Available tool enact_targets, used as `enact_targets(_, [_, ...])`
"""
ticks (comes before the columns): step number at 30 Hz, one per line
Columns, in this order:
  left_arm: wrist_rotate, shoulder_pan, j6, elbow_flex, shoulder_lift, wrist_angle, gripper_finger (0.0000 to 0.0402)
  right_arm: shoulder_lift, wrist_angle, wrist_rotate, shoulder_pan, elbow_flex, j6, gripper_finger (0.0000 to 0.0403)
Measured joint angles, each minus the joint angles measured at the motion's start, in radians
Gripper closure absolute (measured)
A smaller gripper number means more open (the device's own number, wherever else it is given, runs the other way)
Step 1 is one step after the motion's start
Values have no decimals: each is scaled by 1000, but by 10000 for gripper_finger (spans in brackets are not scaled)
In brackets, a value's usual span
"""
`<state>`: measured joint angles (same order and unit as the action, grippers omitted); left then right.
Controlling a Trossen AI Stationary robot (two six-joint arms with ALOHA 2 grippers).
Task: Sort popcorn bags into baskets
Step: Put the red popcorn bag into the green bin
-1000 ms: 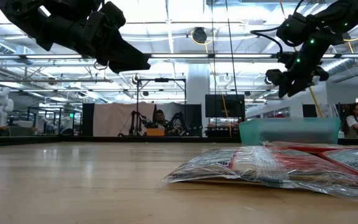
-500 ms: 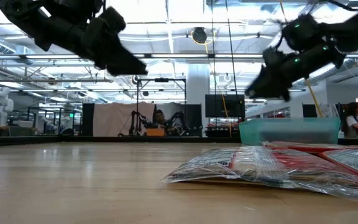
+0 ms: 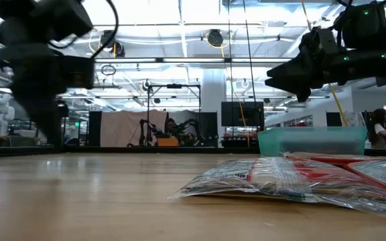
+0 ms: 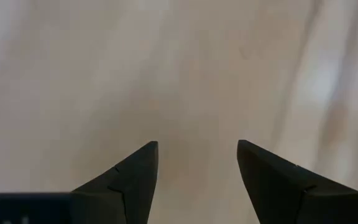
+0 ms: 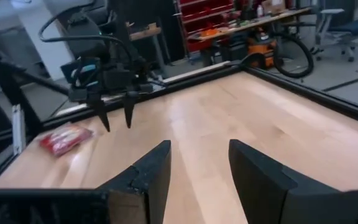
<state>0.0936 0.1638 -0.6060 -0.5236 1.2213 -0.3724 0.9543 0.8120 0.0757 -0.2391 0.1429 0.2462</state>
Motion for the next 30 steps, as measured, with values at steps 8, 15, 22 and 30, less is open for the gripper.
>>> enact_targets(8, [26, 234, -265, -8, 0, 0, 179, 0, 0, -79, 81, 0, -49, 250])
enact_targets(15, [37, 412, -523, -8, 0, -91, 179, 0, 0, -79, 86, 0, -55, 250])
enact_targets(22, [-117, 535, -628, -7, 19, -105, 179, 0, 8, -79, 86, 1, -56, 250])
enact_targets(30, [-188, 552, -635, -11, 107, -130, 179, 0, 40, -79, 86, 1, -53, 250])
